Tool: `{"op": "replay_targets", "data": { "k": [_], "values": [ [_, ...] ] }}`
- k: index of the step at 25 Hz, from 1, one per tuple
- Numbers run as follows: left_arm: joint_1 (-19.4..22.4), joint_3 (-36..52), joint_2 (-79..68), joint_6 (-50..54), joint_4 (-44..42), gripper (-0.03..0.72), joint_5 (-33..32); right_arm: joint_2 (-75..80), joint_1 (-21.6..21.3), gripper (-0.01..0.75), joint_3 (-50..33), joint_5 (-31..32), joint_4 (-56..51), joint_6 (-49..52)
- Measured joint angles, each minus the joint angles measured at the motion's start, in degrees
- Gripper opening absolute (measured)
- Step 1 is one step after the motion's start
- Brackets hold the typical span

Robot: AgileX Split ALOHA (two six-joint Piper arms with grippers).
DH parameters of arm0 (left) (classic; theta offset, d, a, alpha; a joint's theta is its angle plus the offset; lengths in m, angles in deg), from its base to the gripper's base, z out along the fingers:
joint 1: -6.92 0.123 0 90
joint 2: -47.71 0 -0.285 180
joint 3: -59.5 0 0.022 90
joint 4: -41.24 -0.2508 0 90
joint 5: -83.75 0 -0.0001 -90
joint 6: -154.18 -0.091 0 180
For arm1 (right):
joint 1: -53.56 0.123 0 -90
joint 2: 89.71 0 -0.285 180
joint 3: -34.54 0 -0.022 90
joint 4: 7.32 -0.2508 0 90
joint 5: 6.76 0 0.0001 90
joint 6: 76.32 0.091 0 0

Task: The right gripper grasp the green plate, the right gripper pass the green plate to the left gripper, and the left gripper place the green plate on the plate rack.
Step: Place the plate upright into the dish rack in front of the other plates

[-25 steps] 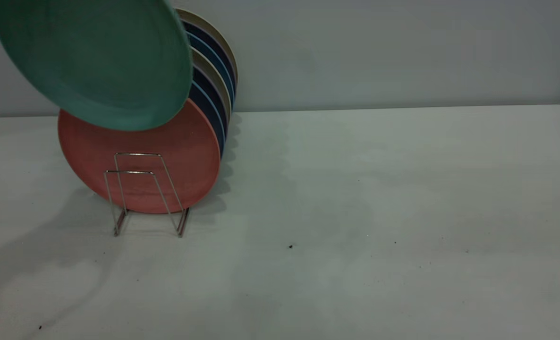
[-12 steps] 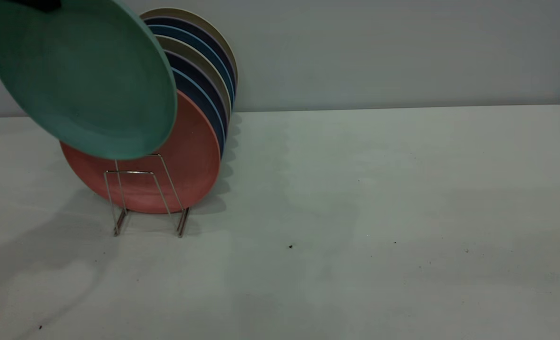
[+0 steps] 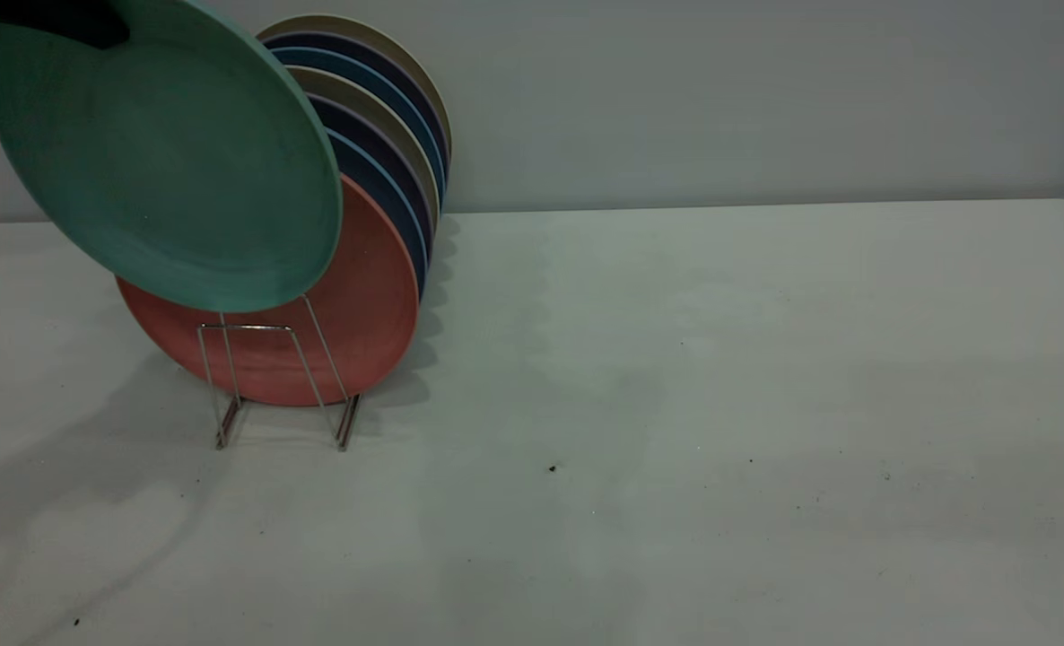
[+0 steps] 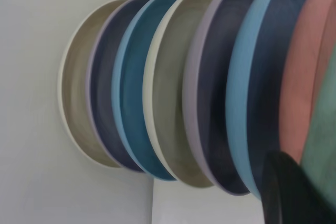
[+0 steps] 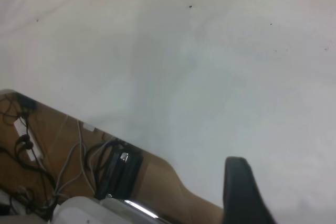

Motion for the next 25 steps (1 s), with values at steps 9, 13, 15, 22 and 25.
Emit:
{"op": "replay_targets", "data": {
  "k": [9, 13, 15, 22, 25],
  "values": [
    [0.0, 0.0, 0.0, 0.0, 0.0, 0.063, 0.07, 0.0, 0.0, 0.446, 0.0, -0.65, 1.09, 0.0],
    [0.0, 0.0, 0.0, 0.0, 0.8, 0.063, 0.07, 0.0, 0.0, 0.446, 0.0, -1.43, 1.12, 0.0],
    [0.0, 0.0, 0.0, 0.0, 1.26, 0.063, 0.07, 0.0, 0.0, 0.446, 0.0, -1.5, 1.12, 0.0],
    [-0.48, -0.04, -1.43, 0.0, 1.39, 0.063, 0.28, 0.0, 0.0, 0.446, 0.0, -1.5, 1.16, 0.0],
    [-0.99, -0.04, -2.54, 0.0, 1.39, 0.063, 0.38, 0.0, 0.0, 0.446, 0.0, -1.5, 1.16, 0.0]
  ]
}}
